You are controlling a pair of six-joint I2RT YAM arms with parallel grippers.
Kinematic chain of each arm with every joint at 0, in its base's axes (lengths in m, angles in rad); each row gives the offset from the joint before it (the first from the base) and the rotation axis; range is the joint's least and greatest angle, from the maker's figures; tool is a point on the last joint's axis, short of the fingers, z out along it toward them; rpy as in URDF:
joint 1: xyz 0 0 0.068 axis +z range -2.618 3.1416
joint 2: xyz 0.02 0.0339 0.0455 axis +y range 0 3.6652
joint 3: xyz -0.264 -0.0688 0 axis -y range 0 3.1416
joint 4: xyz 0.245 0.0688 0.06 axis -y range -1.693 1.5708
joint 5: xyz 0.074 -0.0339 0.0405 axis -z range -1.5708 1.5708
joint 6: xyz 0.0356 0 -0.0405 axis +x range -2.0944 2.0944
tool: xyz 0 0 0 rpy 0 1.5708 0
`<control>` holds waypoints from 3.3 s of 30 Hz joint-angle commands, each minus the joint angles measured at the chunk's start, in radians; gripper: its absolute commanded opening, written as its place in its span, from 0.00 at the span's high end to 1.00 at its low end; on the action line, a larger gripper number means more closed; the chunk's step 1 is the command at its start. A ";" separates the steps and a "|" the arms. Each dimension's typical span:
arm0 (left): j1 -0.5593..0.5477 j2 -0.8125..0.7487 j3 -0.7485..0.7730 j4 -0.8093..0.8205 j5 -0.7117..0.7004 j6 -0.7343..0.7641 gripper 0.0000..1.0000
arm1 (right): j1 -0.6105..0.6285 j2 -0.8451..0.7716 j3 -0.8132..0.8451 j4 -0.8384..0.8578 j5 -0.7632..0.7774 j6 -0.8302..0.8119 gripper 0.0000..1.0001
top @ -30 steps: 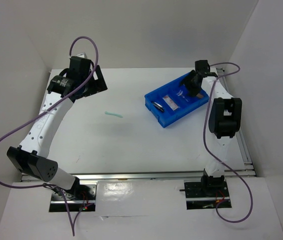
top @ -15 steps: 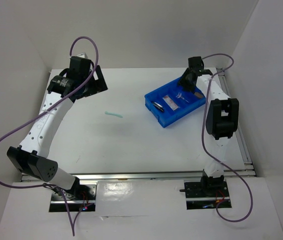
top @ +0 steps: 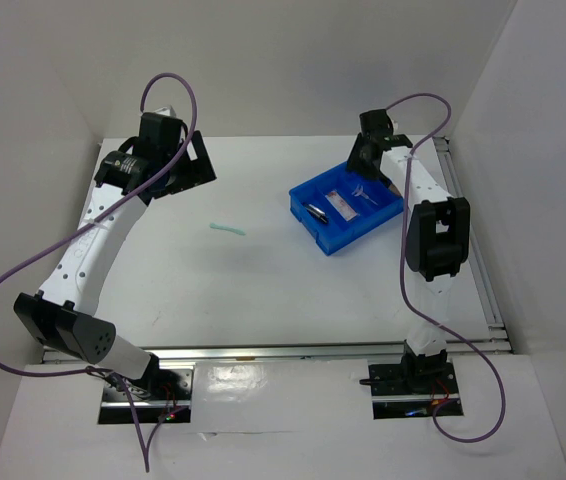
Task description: Organize the makeup
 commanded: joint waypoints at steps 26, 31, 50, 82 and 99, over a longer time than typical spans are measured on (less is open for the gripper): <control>0.006 0.005 0.009 0.031 0.018 -0.015 0.00 | -0.023 0.010 -0.034 -0.004 -0.050 -0.090 0.61; 0.006 0.005 0.009 0.031 0.018 -0.015 0.00 | -0.032 0.010 -0.034 -0.013 -0.041 -0.090 0.63; 0.006 0.005 0.009 0.031 0.018 -0.015 0.00 | -0.032 0.004 -0.042 -0.013 -0.032 -0.099 0.84; 0.006 0.014 0.018 0.031 0.018 -0.015 0.00 | -0.095 -0.051 0.029 0.087 -0.169 0.128 0.43; 0.006 0.003 0.010 0.021 0.017 -0.005 0.00 | 0.003 -0.030 0.064 -0.030 0.068 -0.046 0.44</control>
